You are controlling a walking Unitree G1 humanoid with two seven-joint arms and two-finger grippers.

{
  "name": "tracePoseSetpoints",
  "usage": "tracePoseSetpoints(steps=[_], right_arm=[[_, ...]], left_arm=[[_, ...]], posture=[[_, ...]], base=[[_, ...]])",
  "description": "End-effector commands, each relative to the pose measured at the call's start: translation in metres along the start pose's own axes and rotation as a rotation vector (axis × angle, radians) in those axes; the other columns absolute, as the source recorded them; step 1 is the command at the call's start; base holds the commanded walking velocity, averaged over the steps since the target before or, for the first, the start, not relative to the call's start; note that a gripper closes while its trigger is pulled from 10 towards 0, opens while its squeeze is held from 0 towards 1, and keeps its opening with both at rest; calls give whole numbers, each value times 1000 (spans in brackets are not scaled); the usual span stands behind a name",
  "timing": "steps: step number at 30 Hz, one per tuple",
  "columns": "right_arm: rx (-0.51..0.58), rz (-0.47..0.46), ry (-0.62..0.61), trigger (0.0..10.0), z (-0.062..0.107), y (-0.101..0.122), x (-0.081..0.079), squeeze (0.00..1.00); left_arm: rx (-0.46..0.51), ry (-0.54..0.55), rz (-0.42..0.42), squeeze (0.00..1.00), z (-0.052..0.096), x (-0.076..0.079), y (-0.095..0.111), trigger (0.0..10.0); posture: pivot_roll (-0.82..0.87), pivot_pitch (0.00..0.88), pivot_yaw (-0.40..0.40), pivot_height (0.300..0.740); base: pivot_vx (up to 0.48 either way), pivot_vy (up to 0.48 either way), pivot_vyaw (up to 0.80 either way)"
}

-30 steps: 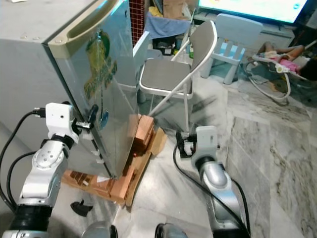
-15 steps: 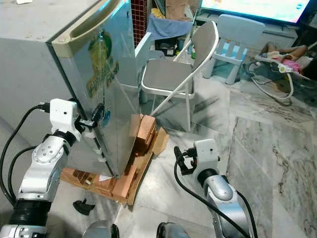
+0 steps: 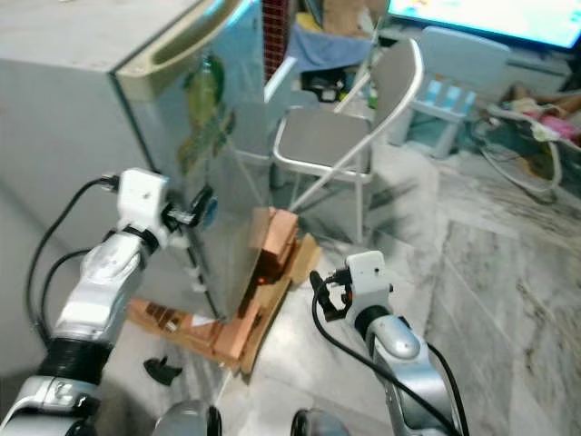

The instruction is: Restocking fridge

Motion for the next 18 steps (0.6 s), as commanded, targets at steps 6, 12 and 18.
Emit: tracePoseSetpoints(steps=[6,12,18], right_arm=[[-47,9,46,10000,9,-6,-3,0],[-73,10,71,10000,11,-11,-3,0],[-57,5,66,10000,10,-8,-4,0]], left_arm=[[119,-305,68,0,-28,83,48,10000],[236,-756,156,0,-2,186,90,10000],[214,-602,128,0,-15,155,74,10000]], posture=[[97,49,-26,740],[95,44,-26,740],[89,44,-20,740]], base=[[0,0,0],[0,0,0],[0,0,0]])
Point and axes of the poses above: a point about 5 cm out from each wrist's last joint towards the gripper, its own z axis pointing back from the gripper into the wrist, its own y axis along the axis of the wrist's last joint, x = y × z, the point moved 1 cm from there along -z, pointing out of the wrist towards the gripper, and after that the axes turned 8 degrees about z, right-handed, at the moved point
